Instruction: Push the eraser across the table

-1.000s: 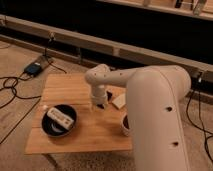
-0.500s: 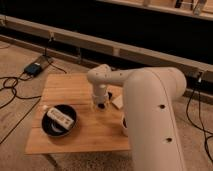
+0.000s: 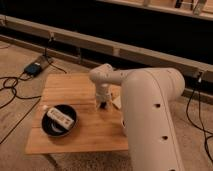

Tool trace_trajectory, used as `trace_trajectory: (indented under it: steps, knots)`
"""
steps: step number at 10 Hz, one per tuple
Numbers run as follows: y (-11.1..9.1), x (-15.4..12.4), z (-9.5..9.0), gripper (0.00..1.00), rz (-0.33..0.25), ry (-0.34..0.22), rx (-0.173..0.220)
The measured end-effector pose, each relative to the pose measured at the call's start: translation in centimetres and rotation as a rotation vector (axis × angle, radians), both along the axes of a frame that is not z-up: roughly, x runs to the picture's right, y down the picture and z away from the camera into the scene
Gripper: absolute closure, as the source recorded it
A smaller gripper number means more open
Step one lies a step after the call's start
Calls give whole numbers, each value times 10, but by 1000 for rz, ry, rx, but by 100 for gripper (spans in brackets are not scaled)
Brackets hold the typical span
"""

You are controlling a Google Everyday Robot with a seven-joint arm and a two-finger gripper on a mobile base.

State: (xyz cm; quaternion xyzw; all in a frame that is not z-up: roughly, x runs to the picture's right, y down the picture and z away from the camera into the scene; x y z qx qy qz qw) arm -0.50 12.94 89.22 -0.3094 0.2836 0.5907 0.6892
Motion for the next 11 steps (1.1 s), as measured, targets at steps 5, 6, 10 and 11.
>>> trace_trajectory:
  steps: [5, 6, 10, 11]
  knots:
    - [-7, 13, 16, 35, -35, 12, 7]
    - [-9, 14, 18, 35, -38, 13, 9]
    - [-16, 20, 29, 35, -47, 20, 23]
    - [-19, 22, 32, 35, -49, 23, 28]
